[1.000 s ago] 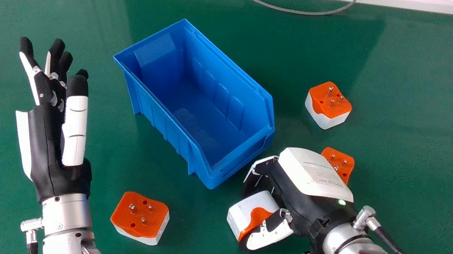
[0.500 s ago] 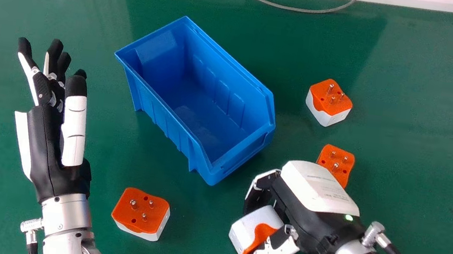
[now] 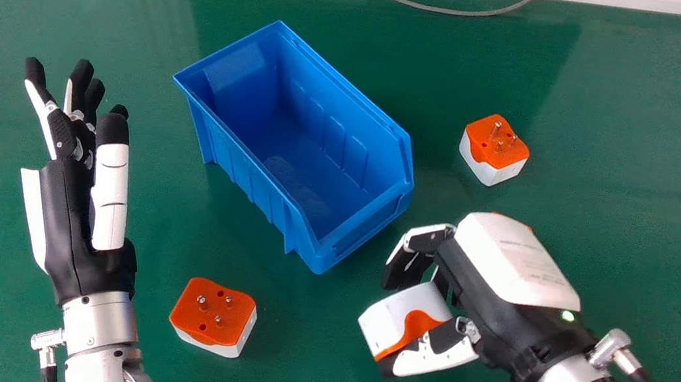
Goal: Pick all objects and put in blue box
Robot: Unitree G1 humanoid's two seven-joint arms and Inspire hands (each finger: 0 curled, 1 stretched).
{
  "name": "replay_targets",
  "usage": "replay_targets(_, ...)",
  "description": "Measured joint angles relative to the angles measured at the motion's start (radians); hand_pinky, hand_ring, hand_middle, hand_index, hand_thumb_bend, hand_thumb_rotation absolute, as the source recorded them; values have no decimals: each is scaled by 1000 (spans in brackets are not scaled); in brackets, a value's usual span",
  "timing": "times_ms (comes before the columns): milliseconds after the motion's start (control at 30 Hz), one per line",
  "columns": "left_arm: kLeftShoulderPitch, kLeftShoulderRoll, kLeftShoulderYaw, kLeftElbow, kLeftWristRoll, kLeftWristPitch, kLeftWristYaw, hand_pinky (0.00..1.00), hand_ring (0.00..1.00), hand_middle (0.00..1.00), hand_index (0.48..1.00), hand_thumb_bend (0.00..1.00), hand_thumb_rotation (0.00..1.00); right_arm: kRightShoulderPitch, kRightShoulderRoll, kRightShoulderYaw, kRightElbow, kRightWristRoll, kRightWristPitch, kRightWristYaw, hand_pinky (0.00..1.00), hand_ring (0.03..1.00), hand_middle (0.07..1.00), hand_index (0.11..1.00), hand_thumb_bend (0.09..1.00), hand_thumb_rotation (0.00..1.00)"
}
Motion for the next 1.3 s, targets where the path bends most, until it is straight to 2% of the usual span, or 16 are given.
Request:
replay_targets(100,-1,0,0,0,7,0,5,888,956,963,966,752,839,1,0,-17,-13,1,-1,0,338,411,491,517,498,0)
replay_targets(267,-4,0,0,5,8,0,9,885,954,962,965,763,841,2,7,-30,-26,6,-5,0,326,415,499,514,497,0)
replay_targets(400,-8,1,0,6,7,0,12,884,953,960,965,773,838,0,10,-45,-27,21,-7,0,327,420,507,507,497,0)
replay_targets(633,-21,1,0,9,2,0,8,887,954,961,966,776,832,-15,9,-74,-39,25,-30,-4,324,426,521,490,497,0)
replay_targets(867,-24,3,0,15,10,0,16,889,955,963,968,777,838,-31,8,-110,-59,33,-62,-6,327,419,509,494,498,0)
replay_targets(967,-26,6,0,18,20,0,18,890,955,964,969,776,840,-45,14,-114,-62,32,-64,-5,327,420,510,491,498,0)
replay_targets(1167,-28,6,0,18,19,0,16,893,957,965,971,774,842,-97,15,-127,-70,25,-67,-5,320,414,503,502,497,0)
replay_targets(1300,-28,6,0,18,12,0,8,895,957,964,970,776,835,-126,26,-127,-71,35,-67,-3,310,410,499,515,495,0)
